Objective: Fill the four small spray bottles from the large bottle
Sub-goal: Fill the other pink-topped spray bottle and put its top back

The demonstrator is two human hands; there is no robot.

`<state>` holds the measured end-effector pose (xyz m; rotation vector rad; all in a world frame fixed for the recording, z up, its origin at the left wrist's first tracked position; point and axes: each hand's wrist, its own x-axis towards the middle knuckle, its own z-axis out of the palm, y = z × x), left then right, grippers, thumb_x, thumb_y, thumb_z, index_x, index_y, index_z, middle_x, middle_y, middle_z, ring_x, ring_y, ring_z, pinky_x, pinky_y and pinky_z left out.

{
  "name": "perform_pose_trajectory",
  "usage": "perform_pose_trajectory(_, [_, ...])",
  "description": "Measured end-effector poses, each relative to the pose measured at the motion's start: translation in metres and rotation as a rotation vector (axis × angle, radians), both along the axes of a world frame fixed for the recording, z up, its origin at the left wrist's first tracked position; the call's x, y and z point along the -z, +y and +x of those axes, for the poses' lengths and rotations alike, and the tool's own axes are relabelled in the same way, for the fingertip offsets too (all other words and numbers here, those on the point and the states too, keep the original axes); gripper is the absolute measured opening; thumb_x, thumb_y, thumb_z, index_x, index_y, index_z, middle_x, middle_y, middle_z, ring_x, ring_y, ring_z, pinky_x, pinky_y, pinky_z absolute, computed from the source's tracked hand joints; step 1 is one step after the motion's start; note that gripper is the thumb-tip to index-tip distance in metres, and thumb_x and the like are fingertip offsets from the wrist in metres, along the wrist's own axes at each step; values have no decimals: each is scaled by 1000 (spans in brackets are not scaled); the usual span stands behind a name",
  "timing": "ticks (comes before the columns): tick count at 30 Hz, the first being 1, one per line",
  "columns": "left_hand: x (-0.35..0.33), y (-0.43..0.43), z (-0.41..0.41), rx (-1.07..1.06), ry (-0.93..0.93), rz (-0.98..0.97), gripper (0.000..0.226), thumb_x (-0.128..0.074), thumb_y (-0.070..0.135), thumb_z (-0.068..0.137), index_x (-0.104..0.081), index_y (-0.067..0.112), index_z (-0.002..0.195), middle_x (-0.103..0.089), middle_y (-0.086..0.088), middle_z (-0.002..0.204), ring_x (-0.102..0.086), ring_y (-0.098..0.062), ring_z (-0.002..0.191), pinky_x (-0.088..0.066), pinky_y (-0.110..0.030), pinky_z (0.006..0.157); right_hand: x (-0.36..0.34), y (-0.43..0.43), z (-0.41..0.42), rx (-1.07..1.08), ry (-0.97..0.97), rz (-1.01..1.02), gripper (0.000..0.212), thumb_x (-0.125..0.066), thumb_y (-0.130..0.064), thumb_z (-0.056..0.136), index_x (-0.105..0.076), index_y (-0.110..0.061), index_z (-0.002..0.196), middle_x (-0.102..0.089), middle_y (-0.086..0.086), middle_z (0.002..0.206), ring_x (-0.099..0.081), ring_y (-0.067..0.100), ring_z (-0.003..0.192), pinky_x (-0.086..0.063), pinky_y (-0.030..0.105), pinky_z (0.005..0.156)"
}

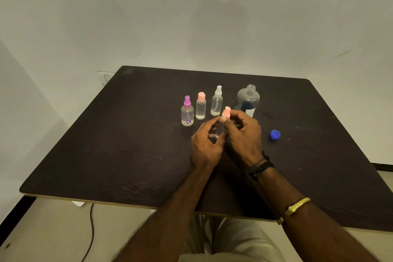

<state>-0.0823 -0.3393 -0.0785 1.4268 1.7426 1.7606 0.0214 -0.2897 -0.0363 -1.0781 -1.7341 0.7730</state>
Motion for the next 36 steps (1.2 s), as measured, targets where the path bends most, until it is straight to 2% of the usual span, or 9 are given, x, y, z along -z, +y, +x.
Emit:
perform_pose_trajectory(2, [1, 1, 0, -1, -4, -5, 43, -76, 16, 89, -64, 12, 130, -69, -2, 120, -65, -3, 104, -54, -11, 85, 1, 0, -2, 23, -8, 22, 24, -69, -31, 94, -72, -20, 115, -72, -10, 103, -65, -4, 96, -55, 14, 81])
perform_pose_trajectory(4, [2, 1, 0, -1, -4, -5, 42, -75, 17, 89, -64, 13, 130, -69, -3, 121, -66, -6, 105, -57, -18, 86, 3, 1, -3, 39, -18, 26, 24, -69, -32, 93, -71, -20, 114, -72, -9, 102, -65, -3, 94, -53, 12, 78])
perform_pose_trajectory(11, [6, 4, -1, 0, -25, -7, 40, -76, 18, 88, -65, 15, 127, -70, 1, 119, -68, -9, 106, -60, -32, 88, 3, -1, -4, 67, -33, 30, 19, -73, -31, 90, -71, -22, 107, -70, -12, 97, -65, -2, 92, -50, 13, 78])
perform_pose_trajectory(15, [6, 4, -1, 22, -26, -9, 41, -76, 18, 89, -64, 16, 129, -71, 1, 120, -69, -8, 106, -60, -28, 89, 5, -1, -2, 74, 7, 6, 21, -74, -32, 89, -73, -21, 107, -72, -13, 97, -67, -2, 92, -54, 16, 79])
perform_pose_trajectory(20, [6, 4, 0, 26, -20, -12, 43, -76, 18, 89, -64, 17, 130, -70, 4, 121, -67, -6, 107, -57, -19, 87, 6, -3, -3, 73, 56, -6, 24, -74, -31, 90, -74, -19, 111, -73, -10, 99, -67, -3, 92, -54, 12, 77])
perform_pose_trajectory(28, [3, 4, -1, 18, -83, -12, 45, -76, 17, 88, -64, 14, 132, -71, 0, 123, -68, -6, 107, -58, -20, 86, 4, 0, -7, 116, -21, 67, 24, -76, -30, 88, -73, -18, 109, -67, -3, 102, -62, 5, 93, -53, 23, 82])
perform_pose_trajectory(31, [2, 4, -2, -18, -105, -21, 46, -76, 19, 89, -63, 15, 133, -70, 2, 123, -68, -4, 106, -59, -26, 88, 0, 2, -12, 94, -32, 76, 24, -76, -31, 88, -73, -18, 108, -67, -2, 101, -62, 2, 91, -53, 19, 78])
perform_pose_trajectory(34, [-1, 2, -6, -56, -119, -13, 44, -77, 20, 89, -63, 16, 131, -67, 11, 118, -65, 4, 101, -58, -21, 87, -3, 2, -20, 80, -36, 105, 23, -77, -30, 88, -72, -19, 107, -67, -3, 100, -61, -1, 88, -49, 14, 76])
perform_pose_trajectory(36, [-3, 1, -11, -94, -115, 1, 42, -77, 21, 89, -65, 15, 129, -68, 10, 116, -64, 4, 99, -58, -22, 86, -4, 3, -26, 69, -38, 120, 24, -77, -30, 87, -72, -18, 107, -66, -3, 99, -60, -2, 87, -49, 10, 74])
